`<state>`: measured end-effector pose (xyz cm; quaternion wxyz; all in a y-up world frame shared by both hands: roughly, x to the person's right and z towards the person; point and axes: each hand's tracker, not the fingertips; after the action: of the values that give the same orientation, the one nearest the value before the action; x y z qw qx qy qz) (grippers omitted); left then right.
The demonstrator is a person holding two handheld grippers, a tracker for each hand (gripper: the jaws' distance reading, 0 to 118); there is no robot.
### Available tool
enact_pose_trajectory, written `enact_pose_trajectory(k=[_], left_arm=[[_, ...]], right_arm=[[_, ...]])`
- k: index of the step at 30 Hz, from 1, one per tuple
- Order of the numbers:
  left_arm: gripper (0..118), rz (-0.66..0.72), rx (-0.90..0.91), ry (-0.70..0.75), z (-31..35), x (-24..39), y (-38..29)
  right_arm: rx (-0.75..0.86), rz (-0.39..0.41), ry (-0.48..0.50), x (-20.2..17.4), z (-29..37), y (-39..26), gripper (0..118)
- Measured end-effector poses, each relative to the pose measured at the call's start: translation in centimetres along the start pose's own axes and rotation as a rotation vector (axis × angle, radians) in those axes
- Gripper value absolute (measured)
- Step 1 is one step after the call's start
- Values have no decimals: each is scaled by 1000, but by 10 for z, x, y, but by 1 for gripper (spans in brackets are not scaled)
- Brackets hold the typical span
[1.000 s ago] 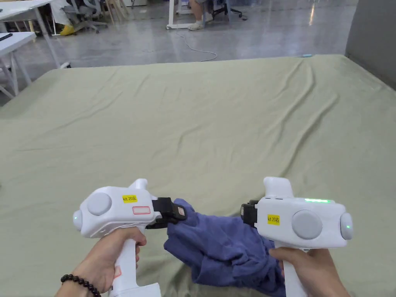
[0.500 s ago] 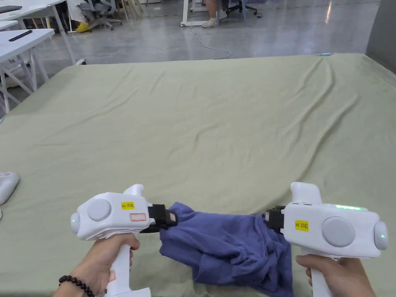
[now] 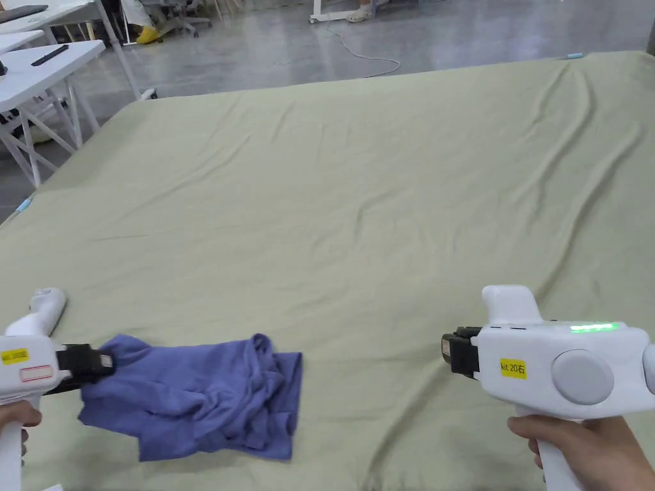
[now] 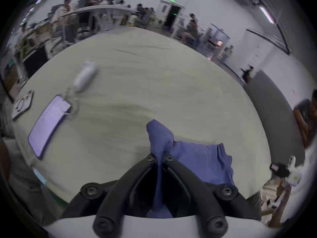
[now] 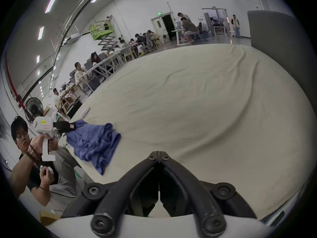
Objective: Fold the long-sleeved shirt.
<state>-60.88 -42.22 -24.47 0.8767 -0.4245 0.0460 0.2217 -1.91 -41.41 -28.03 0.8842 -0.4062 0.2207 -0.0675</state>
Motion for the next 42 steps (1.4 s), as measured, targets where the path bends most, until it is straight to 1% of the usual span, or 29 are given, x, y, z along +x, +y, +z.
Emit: enact_pose_trajectory(k=[1, 5, 6, 7, 8, 9, 10, 11, 12, 15, 17, 18, 20, 23, 24, 25, 26, 27, 28, 29, 30, 33, 34, 37, 39, 42], left_arm=[[0, 18, 4, -10, 1, -6, 1], [0, 15, 9, -31, -3, -2, -6], [4, 16, 13, -43, -3, 2, -8], [22, 13, 19, -49, -2, 6, -9], [62, -7, 42, -55, 1, 10, -11], [111, -20, 52, -58, 3, 12, -11], [118, -23, 50, -55, 4, 14, -11], [118, -24, 58, -58, 8, 19, -11], [118, -24, 115, -91, 18, 23, -12], [118, -1, 140, -111, 36, 34, -14], [118, 13, 184, -179, 49, 64, -22], [118, 3, 198, -251, 55, 86, -28], [113, -59, 244, -341, 64, 131, -41], [85, -183, 287, -378, 65, 199, -56], [71, -201, 298, -377, 64, 219, -61], [47, -236, 310, -373, 61, 244, -65], [12, -277, 316, -362, 56, 265, -68], [0, -311, 343, -302, 51, 287, -73], [0, -361, 390, -255, 47, 306, -75], [0, -398, 398, -213, 42, 322, -76], [0, -419, 427, -170, 33, 334, -76], [0, -417, 472, -163, 24, 358, -87], [0, -442, 493, -143, 24, 365, -96], [0, -507, 585, -78, 21, 378, -120], [0, -488, 602, -88, 17, 381, -134], [0, -488, 680, -95, 8, 379, -150]], right_arm=[[-4, 5, 0, -2, -1, 0, 0], [-12, 18, -13, -3, -3, 0, 0], [-14, 16, -12, -2, -3, 0, 0], [-16, 17, -13, -2, -3, 1, 0], [-17, 20, -16, -2, -2, 1, 0], [-16, 23, -19, -2, 0, 1, 0], [-14, 25, -20, -1, 2, 1, 0], [-10, 27, -19, 0, 5, 2, 0], [-4, 26, -18, 0, 7, 2, 0], [19, 23, -10, 1, 16, 5, 0], [39, 24, -7, 3, 24, 7, 0], [50, 23, -8, 4, 28, 9, 0], [74, 22, -13, 7, 37, 13, 0], [115, 19, -29, 14, 54, 18, 0], [129, 17, -36, 17, 60, 19, 0], [141, 16, -46, 21, 65, 21, 0], [155, 14, -60, 24, 71, 22, 0], [168, 16, -73, 28, 77, 23, 0], [180, 19, -87, 32, 82, 24, 0], [192, 21, -108, 36, 86, 24, 0], [202, 23, -132, 40, 90, 25, 0], [260, 15, -212, 51, 102, 24, 0], [280, 19, -240, 55, 105, 23, 0], [351, 57, -306, 62, 110, 20, 0], [397, 75, -342, 66, 110, 18, 0], [522, 134, -430, 64, 109, 6, 0]])
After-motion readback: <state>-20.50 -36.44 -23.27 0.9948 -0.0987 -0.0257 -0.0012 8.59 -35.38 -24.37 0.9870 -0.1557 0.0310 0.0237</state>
